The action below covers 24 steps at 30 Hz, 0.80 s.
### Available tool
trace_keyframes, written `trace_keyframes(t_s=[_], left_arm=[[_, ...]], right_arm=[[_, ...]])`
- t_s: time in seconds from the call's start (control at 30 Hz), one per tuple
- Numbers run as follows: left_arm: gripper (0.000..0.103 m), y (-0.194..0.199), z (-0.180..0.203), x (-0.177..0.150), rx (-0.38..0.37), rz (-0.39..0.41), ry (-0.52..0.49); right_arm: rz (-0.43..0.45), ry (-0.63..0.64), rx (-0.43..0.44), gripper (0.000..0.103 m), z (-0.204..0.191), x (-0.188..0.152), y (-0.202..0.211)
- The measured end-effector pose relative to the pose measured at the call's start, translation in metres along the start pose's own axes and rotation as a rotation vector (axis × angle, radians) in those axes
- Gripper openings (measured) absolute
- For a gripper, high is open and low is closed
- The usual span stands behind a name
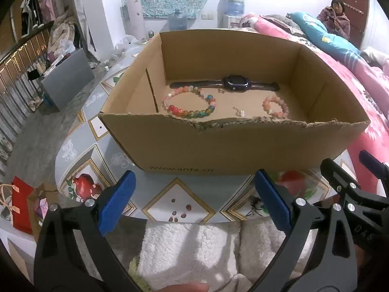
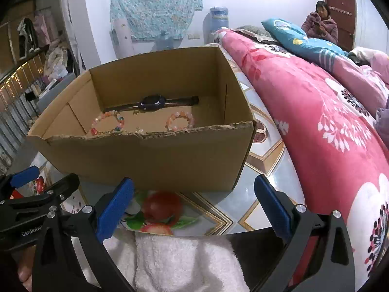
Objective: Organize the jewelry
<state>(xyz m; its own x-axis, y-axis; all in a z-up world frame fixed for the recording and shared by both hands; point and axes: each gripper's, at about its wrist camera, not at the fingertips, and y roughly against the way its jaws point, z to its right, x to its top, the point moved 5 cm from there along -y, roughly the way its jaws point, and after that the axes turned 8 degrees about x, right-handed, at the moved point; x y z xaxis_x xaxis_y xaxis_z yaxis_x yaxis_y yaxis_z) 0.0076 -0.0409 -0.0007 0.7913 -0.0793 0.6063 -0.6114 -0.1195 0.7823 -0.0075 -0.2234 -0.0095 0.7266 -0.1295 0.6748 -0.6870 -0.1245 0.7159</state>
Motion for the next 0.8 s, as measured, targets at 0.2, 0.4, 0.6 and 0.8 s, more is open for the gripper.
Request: trace_keyframes(t_s=[0.2,0.4,0.6,0.8], left_arm=[[0.094,-0.0053,0.0004,-0.0012,0.0,-0.022,0.001],[0.094,-0.0071,0.0011,-0.0017,0.002,-0.028,0.0],[0.094,-0.0079,0.0016,-0.0027,0.001,-0.032,-0.001],[0.094,-0.0089,0.0026,-0.0037,0.001,-0.035,-0.003]], right_arm=[[-0.009,0.012,-0.014,0.097,-0.0008,0.0002,-0.0031],[-0.019,0.01,-0.012,0.097,-0.0008,-0.0002,-0.0057],[-0.022,0.011,-0.015,0.097,-0.0012,-0.0007,-0.0065],[-0.026,0.008,-0.016,0.097,0.001,-0.001,-0.0089]])
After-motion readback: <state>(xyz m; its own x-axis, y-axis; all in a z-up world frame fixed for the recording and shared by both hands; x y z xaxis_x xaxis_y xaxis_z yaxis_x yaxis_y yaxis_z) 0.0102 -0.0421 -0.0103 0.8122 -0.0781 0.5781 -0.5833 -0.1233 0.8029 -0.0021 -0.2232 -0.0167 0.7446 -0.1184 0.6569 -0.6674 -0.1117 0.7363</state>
